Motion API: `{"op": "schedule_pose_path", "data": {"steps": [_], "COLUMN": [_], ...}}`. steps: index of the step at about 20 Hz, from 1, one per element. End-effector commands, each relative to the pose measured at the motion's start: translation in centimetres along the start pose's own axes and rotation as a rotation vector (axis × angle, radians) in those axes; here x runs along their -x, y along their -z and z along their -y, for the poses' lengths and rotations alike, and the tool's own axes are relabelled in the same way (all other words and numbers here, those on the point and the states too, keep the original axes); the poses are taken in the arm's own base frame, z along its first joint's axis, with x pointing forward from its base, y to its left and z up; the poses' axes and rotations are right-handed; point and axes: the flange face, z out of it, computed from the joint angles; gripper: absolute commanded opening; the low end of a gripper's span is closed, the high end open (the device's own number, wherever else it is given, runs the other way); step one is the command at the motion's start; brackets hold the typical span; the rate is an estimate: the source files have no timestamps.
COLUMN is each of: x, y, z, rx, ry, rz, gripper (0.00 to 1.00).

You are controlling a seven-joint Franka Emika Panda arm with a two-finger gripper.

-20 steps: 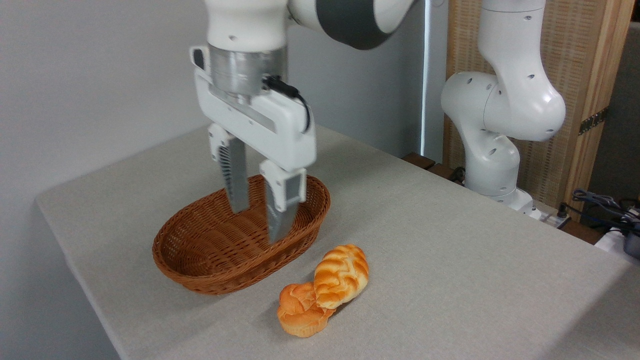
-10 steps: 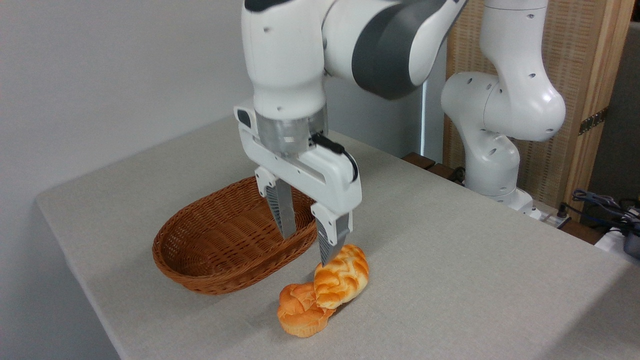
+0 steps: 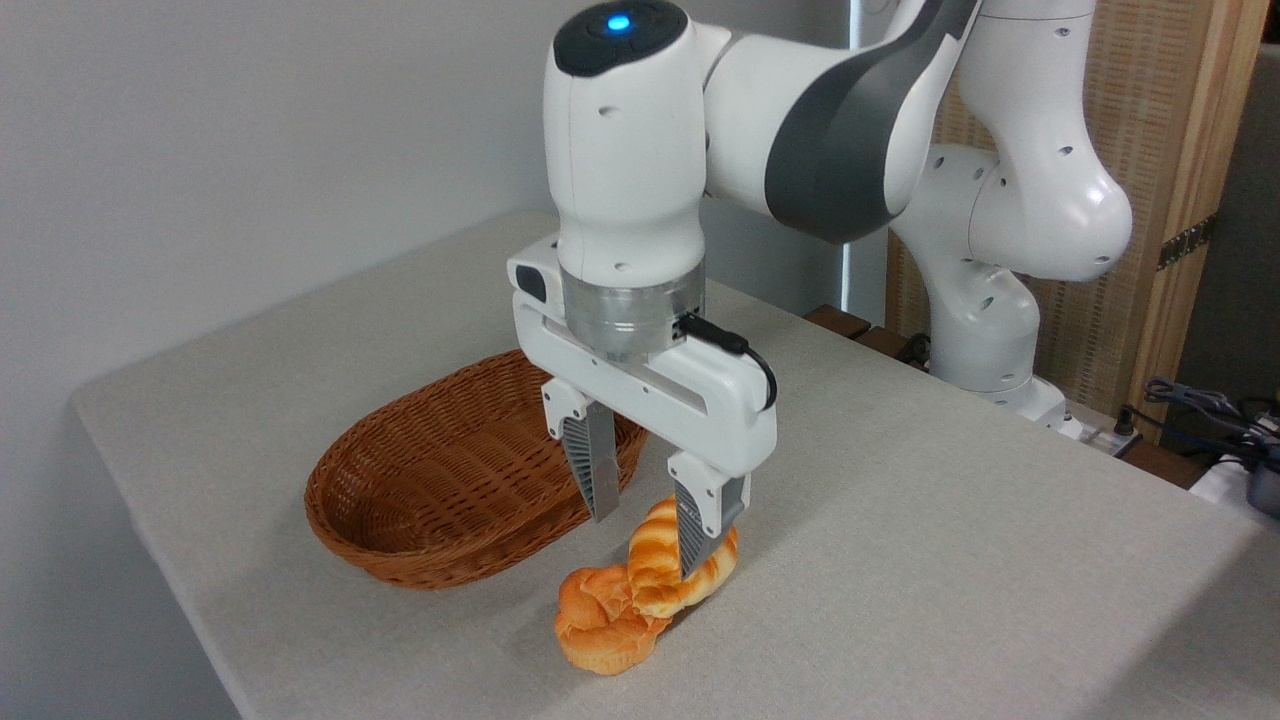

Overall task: Put bread into the basket
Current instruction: 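Close the gripper on the braided bread roll, then lift the braided roll and carry it over the wicker basket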

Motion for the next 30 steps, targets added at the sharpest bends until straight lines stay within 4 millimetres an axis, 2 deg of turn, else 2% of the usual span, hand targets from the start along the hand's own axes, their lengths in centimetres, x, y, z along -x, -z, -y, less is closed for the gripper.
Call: {"op": "schedule_pose_path", "data": {"steps": [1,11,13,15,17,18,30], "x": [0.8,1.3,1.3,1.3,1.2,1.3,1.2], "y": [-1.3,-3.9,-3.9,-3.9,-4.1,-4.1,-4.3], "z": [-0.4,-0.3,-0.3,-0.3,-0.4,-0.3,-0.4], "rx": [0.004,-0.004,-0.006,-0.006,-0.002,-0.002,0.002], "ry": [-0.01,-0.047,-0.057,-0.058,-0.059,-0.058,-0.058], "rz": [0.0,0.016,0.021,0.021,0.025,0.025,0.027], "gripper": [1.0,1.0,0.96,0.76,0.5,0.45,0.46]}}
